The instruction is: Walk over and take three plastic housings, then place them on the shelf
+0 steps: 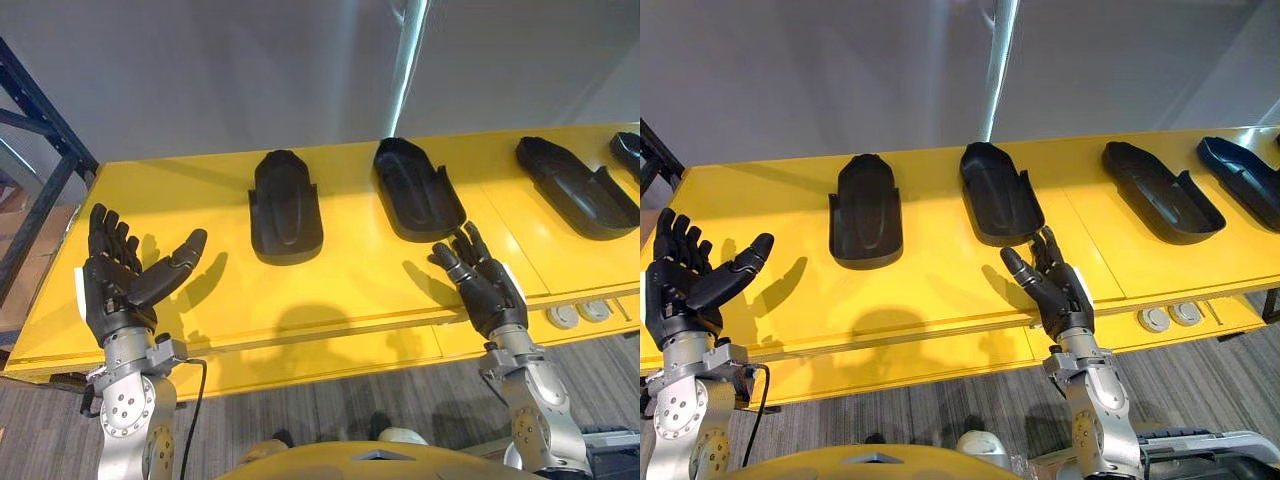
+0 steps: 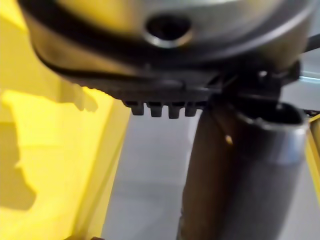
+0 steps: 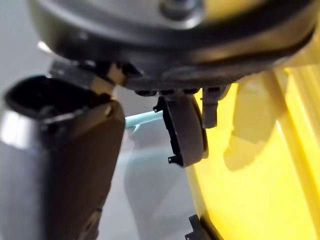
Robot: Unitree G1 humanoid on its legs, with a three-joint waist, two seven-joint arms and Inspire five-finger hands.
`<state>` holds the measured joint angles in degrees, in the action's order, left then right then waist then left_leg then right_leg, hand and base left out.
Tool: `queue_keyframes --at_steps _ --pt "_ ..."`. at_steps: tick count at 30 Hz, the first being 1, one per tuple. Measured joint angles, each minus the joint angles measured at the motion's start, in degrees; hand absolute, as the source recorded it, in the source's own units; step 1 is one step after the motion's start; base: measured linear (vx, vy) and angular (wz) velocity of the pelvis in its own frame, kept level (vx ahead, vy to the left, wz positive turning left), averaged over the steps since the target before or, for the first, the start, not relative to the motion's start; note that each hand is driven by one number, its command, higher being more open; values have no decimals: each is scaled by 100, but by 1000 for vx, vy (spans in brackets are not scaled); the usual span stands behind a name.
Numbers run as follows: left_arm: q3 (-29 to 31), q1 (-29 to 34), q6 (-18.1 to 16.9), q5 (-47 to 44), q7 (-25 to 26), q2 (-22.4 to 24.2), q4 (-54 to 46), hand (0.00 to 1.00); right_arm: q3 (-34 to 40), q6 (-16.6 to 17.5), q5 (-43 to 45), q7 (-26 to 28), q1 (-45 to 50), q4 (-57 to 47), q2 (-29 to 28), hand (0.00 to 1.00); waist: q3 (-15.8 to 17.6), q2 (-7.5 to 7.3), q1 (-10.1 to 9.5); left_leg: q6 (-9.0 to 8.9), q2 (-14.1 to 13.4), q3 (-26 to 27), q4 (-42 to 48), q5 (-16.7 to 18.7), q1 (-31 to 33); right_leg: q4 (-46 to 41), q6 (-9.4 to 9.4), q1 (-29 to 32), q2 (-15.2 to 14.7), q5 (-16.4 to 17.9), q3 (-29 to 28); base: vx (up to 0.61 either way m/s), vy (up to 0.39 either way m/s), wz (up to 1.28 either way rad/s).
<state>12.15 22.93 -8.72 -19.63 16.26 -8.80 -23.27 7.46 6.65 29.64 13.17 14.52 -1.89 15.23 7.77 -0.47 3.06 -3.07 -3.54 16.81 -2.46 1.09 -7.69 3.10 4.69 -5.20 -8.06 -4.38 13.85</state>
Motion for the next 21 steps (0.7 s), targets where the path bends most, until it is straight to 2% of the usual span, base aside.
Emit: queue_keyframes --at_steps 5,7,11,13,14,15,17,21 --pt "152 0 -6 -1 -157 0 0 100 113 -12 65 219 50 -145 0 100 67 -1 15 -3 -1 16 -5 1 -8 1 0 0 2 0 -9 1 1 -1" --pt "241 0 -15 -1 -181 0 0 100 236 -16 349 415 62 -359 0 100 144 10 23 -9 -2 37 -2 6 -15 1 0 2 4 0 -25 0 7 -4" --pt "327 -29 -132 0 -244 0 0 100 774 34 1506 897 53 -1196 0 100 160 22 22 -32 -21 102 20 45 -37 6 0 3 23 0 -85 15 6 -8" --pt "360 -118 -308 2 -235 4 0 100 1057 300 2078 1024 -26 -1678 -12 100 160 21 23 -37 -25 188 24 56 -66 8 0 7 29 -1 -149 14 8 -14" --pt "360 -219 -519 -5 -204 31 1 100 1251 502 2294 1042 -106 -1923 -118 100 159 21 31 -33 -25 209 27 66 -71 8 0 14 29 -1 -164 6 11 -11" --pt "375 -379 -784 -12 -174 133 -19 100 1434 709 2367 978 -223 -2128 -333 100 156 15 49 -30 -24 231 27 74 -76 8 1 18 29 -1 -172 6 10 -8" --pt "385 -569 -1074 -16 -136 328 -267 100 1617 923 2197 699 -327 -2367 -637 100 147 0 76 -33 -26 271 43 100 -87 10 1 25 32 -1 -216 7 12 -13" --pt "162 -603 -1760 216 -62 502 -1028 100 1670 998 781 -420 -121 -2477 -1057 100 133 6 195 -33 -32 487 124 196 -83 10 8 118 44 -7 -440 11 14 -25"
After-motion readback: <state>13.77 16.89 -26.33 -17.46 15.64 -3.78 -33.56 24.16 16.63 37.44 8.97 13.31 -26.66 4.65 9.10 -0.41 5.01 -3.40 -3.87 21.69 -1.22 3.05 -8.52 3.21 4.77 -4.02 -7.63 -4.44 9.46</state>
